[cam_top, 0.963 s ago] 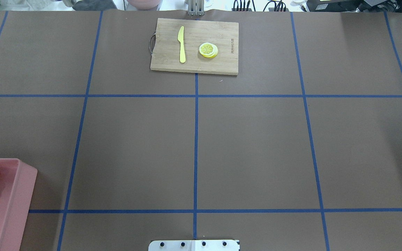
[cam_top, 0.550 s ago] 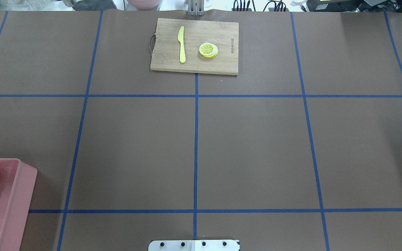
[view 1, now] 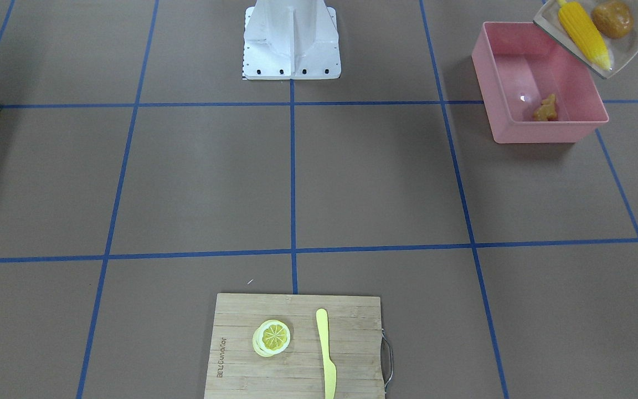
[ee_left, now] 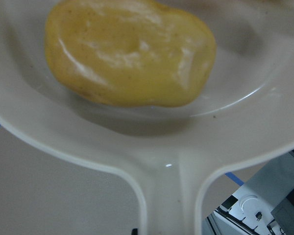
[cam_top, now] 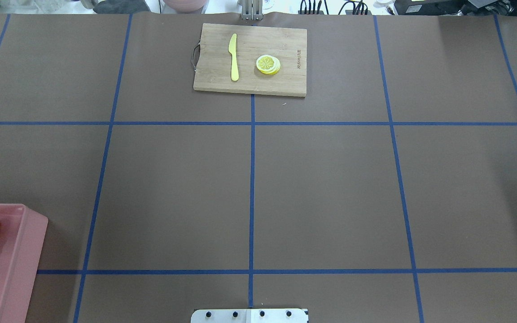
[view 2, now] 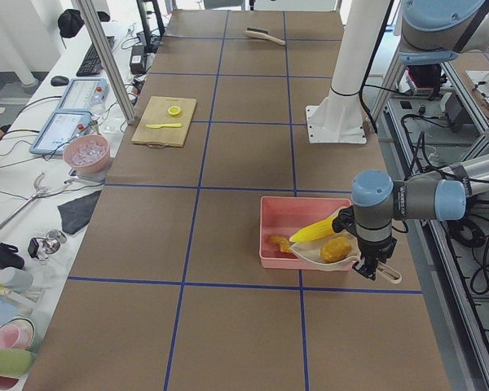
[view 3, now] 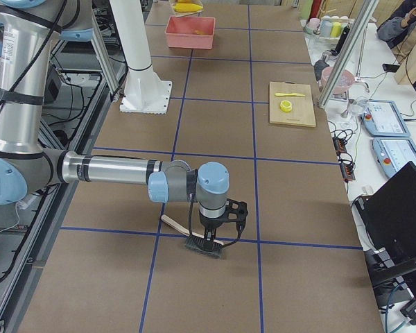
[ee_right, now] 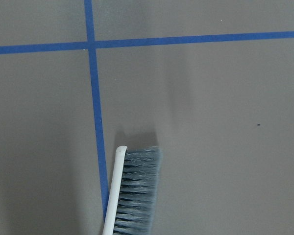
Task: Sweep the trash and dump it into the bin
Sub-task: 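Tilt the dustpan with the left gripper to dump food into the bin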
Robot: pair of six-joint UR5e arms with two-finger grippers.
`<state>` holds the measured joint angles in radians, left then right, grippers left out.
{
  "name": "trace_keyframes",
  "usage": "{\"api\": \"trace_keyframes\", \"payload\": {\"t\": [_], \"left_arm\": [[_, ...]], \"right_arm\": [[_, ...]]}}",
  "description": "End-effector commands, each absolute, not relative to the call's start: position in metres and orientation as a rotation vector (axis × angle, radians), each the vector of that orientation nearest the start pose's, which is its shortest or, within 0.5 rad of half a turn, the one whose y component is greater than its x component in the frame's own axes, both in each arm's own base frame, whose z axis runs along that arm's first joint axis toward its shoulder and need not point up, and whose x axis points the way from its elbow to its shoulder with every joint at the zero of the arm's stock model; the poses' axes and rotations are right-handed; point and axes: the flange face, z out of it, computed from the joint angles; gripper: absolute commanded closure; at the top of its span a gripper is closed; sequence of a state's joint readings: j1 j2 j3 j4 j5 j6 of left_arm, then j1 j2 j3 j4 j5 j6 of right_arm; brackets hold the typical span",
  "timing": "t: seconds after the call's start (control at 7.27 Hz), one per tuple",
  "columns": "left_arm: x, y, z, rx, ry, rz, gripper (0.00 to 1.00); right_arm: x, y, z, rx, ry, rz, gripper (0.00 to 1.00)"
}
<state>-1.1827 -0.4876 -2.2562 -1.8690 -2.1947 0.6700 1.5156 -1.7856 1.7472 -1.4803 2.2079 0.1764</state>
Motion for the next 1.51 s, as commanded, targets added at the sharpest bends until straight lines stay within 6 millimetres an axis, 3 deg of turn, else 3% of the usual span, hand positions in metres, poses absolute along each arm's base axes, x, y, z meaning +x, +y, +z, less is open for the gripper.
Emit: {"api": "trace_keyframes", "payload": {"t": [0.0, 1.38], "left_arm": [[-0.043, -0.103, 0.603, -0.047, 0.604, 1.009, 1.00], [-0.032, -0.139, 0.584, -0.151, 0.490, 1.059, 1.00]], "right_arm": [[0.052, -0.409, 0.668, -0.024, -0.638, 0.100, 0.00], [0.051, -0.409, 0.667, -0.021, -0.640, 0.099, 0.00]]}}
